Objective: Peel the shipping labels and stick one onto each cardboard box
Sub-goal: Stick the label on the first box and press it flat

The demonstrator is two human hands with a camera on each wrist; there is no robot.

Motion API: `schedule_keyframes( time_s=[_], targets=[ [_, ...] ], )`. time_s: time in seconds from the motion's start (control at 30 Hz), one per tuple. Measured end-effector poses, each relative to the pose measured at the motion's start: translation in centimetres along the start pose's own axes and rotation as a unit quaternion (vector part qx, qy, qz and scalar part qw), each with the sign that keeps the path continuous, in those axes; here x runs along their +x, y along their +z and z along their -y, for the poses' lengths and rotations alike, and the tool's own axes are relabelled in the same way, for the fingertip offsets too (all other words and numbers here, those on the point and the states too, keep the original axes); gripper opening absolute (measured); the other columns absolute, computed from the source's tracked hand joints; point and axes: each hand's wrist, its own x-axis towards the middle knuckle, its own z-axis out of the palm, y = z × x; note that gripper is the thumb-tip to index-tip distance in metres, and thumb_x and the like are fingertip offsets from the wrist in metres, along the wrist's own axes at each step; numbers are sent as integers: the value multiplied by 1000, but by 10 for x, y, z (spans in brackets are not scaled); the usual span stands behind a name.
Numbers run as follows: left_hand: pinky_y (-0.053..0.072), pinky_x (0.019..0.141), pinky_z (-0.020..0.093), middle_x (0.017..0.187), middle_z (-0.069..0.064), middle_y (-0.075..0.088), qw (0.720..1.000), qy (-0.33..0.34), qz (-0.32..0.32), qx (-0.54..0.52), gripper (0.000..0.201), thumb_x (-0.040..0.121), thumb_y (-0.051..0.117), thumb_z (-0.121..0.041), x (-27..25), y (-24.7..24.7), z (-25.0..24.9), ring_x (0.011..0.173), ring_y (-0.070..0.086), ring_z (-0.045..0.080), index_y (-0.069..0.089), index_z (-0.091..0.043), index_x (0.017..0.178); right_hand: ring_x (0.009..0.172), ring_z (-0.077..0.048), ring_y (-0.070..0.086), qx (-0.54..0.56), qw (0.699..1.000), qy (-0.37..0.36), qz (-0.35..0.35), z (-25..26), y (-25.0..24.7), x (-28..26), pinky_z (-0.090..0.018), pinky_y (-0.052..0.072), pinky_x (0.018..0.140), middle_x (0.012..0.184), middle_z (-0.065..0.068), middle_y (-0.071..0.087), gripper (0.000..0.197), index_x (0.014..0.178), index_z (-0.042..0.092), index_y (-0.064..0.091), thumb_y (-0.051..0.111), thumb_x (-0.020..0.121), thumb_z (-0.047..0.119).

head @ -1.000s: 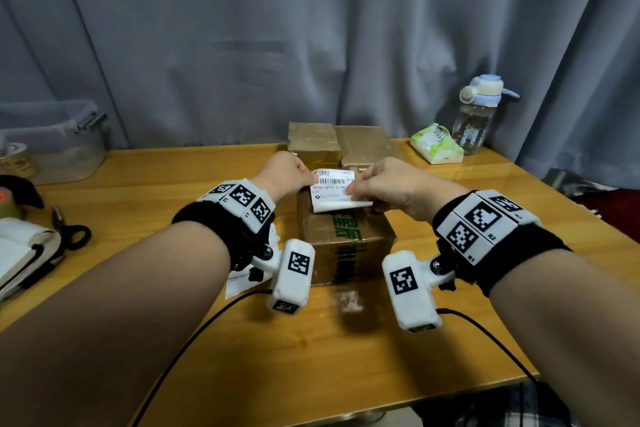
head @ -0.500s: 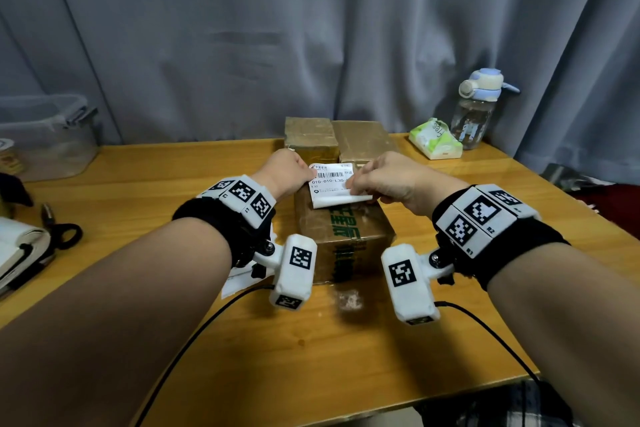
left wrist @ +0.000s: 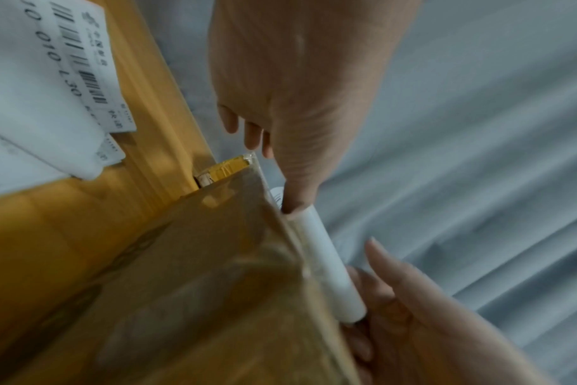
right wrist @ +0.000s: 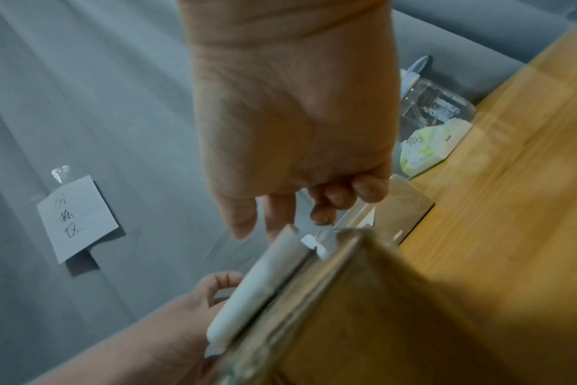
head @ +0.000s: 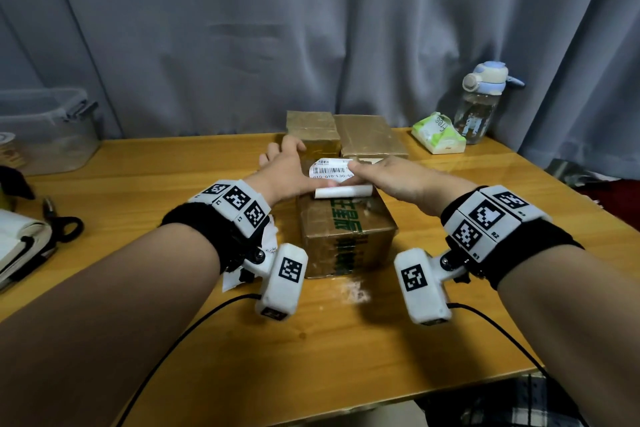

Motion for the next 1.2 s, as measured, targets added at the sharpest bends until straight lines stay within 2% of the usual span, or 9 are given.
schedule_keyframes(
  time_s=[0.13, 0.3, 0.47, 0.6, 0.73, 0.87, 0.97, 1.07, 1.2],
  targets=[
    [30, 107, 40, 145, 11, 25, 998, -20, 59, -6, 103, 64, 72, -61, -6, 1, 6, 132, 29, 31, 15, -28, 143, 125, -18, 43, -39, 999, -31, 3, -7, -4, -3, -28, 28, 102, 144, 0, 46, 52, 109, 24, 72, 32, 95, 56],
    [28, 108, 41, 146, 12, 25, 998, -39, 52, -14, 101, 66, 71, -60, -7, -7, 19, 133, 29, 32, 14, -27, 144, 128, -19, 43, -44, 998, -35, -26, -21, -18, -5, -37, 27, 113, 146, 0, 44, 53, 100, 24, 75, 35, 93, 58],
    [29, 107, 39, 146, 10, 25, 998, -19, 67, -4, 101, 66, 70, -62, -8, 5, -2, 133, 29, 29, 15, -27, 143, 111, -17, 50, -52, 997, -48, -16, -11, -6, 6, -29, 33, 96, 125, -3, 58, 50, 105, 21, 74, 39, 94, 54],
    [30, 109, 43, 146, 11, 27, 997, -31, 67, -13, 100, 64, 70, -63, -5, -4, 13, 133, 31, 31, 18, -28, 142, 98, -10, 50, -4, 998, -58, -15, -29, -16, 6, -29, 34, 98, 121, 4, 61, 31, 88, 31, 75, 50, 90, 50],
    [29, 107, 41, 147, 9, 25, 999, 19, 36, 37, 95, 67, 70, -61, -6, -2, 4, 134, 25, 29, 22, -29, 142, 100, -14, 57, 40, 995, -84, -25, -33, -8, 21, -28, 40, 89, 102, 0, 71, 29, 90, 17, 78, 63, 86, 42],
    [25, 112, 49, 148, 5, 20, 997, 40, 36, 54, 100, 61, 70, -66, -2, 3, -6, 137, 19, 29, 21, -34, 141, 99, -13, 61, 65, 992, -109, 2, -23, -4, 35, -23, 45, 90, 102, -4, 73, 18, 96, 11, 76, 68, 84, 24],
    [22, 113, 50, 150, 5, 18, 997, 44, 35, 55, 99, 62, 70, -65, -2, 5, -5, 139, 17, 29, 20, -34, 142, 89, -5, 61, 60, 991, -118, 8, -24, -7, 39, -10, 47, 78, 94, 0, 71, 20, 101, 9, 73, 70, 81, 9],
    [15, 115, 52, 155, 3, 11, 994, 61, 58, 62, 100, 63, 68, -66, -4, 5, -3, 142, 10, 29, 18, -35, 143, 87, -4, 62, 65, 990, -127, 13, -30, -3, 37, -9, 51, 73, 94, 6, 70, 22, 101, 14, 73, 72, 79, 10],
    [3, 116, 56, 159, 3, -3, 989, 82, 81, 89, 95, 70, 65, -62, -11, 7, -6, 146, -5, 30, 12, -38, 145, 94, -7, 62, 98, 986, -134, 2, -37, 5, 30, -10, 53, 79, 108, -2, 68, 31, 109, 10, 71, 74, 78, 15]
  ],
)
